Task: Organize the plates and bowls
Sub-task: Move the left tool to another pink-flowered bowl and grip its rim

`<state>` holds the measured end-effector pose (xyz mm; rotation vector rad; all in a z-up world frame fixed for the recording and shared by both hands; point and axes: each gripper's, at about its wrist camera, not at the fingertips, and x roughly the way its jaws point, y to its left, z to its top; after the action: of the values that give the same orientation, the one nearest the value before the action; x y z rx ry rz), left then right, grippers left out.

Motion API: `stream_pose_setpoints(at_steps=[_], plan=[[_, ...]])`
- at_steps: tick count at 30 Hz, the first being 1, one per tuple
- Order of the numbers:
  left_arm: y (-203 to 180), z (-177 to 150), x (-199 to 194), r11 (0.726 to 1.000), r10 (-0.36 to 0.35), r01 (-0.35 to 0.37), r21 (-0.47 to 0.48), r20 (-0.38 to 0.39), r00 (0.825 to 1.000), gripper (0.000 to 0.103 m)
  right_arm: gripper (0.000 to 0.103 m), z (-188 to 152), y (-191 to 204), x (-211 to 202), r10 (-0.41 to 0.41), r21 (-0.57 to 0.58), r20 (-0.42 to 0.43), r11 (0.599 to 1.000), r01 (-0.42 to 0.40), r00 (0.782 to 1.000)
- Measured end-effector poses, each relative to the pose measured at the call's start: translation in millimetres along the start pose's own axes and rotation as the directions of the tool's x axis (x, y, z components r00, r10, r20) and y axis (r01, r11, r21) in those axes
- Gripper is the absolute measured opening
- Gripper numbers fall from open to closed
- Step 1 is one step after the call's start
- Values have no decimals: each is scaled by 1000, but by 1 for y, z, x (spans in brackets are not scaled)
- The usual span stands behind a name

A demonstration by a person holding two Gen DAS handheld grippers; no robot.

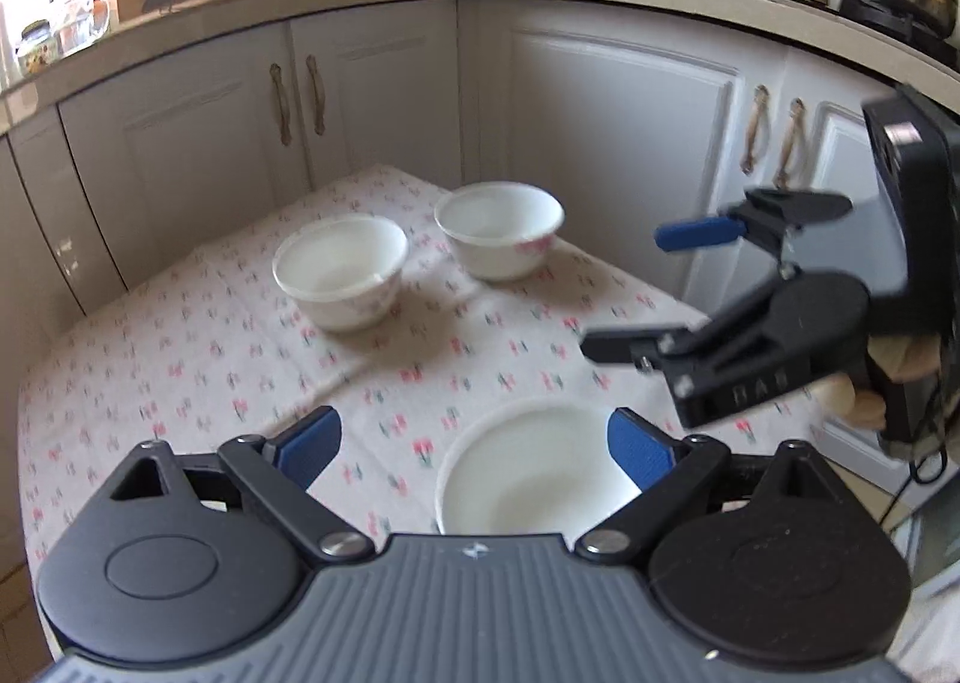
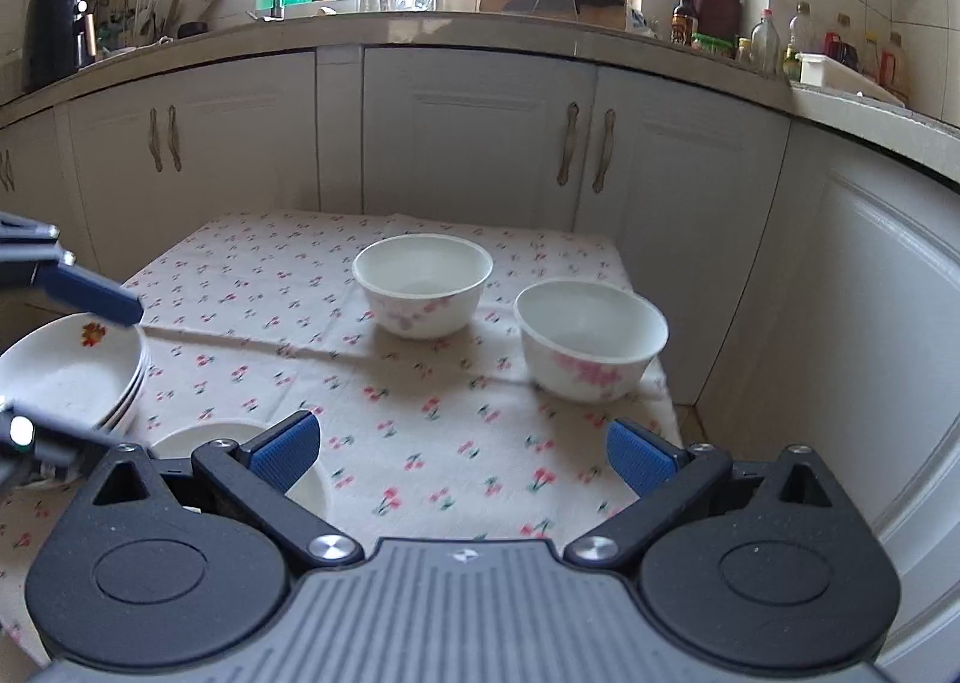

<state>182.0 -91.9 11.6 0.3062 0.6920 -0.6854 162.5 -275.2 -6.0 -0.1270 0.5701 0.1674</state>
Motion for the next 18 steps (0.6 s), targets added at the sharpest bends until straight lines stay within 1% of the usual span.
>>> stream_pose_setpoints(at_steps=[1,3,5,9,12,14,18], plan=[[0,8,3,1000,0,0,-1,-4,1000,95,103,2,-4,3,3,8,-4,1000,-3,1000],[0,25,8,1000,-22,22,0,-10,1000,95,103,5,-11,10,5,6,-14,1000,-5,1000],[-2,44,14,999,-46,47,4,-23,999,96,103,7,-17,16,-3,-24,-15,1000,3,1000],[-2,82,38,998,-56,58,34,-54,997,95,103,10,-33,33,-20,-105,-30,994,17,999],[3,108,67,996,-86,87,0,-77,993,95,103,9,-48,46,-24,-127,-36,992,19,999],[5,120,90,993,-117,115,-25,-105,988,95,103,8,-58,55,3,-120,-43,993,-8,999],[4,142,137,995,-102,100,-22,-157,982,95,102,4,-74,69,29,-102,-12,994,-30,1000]])
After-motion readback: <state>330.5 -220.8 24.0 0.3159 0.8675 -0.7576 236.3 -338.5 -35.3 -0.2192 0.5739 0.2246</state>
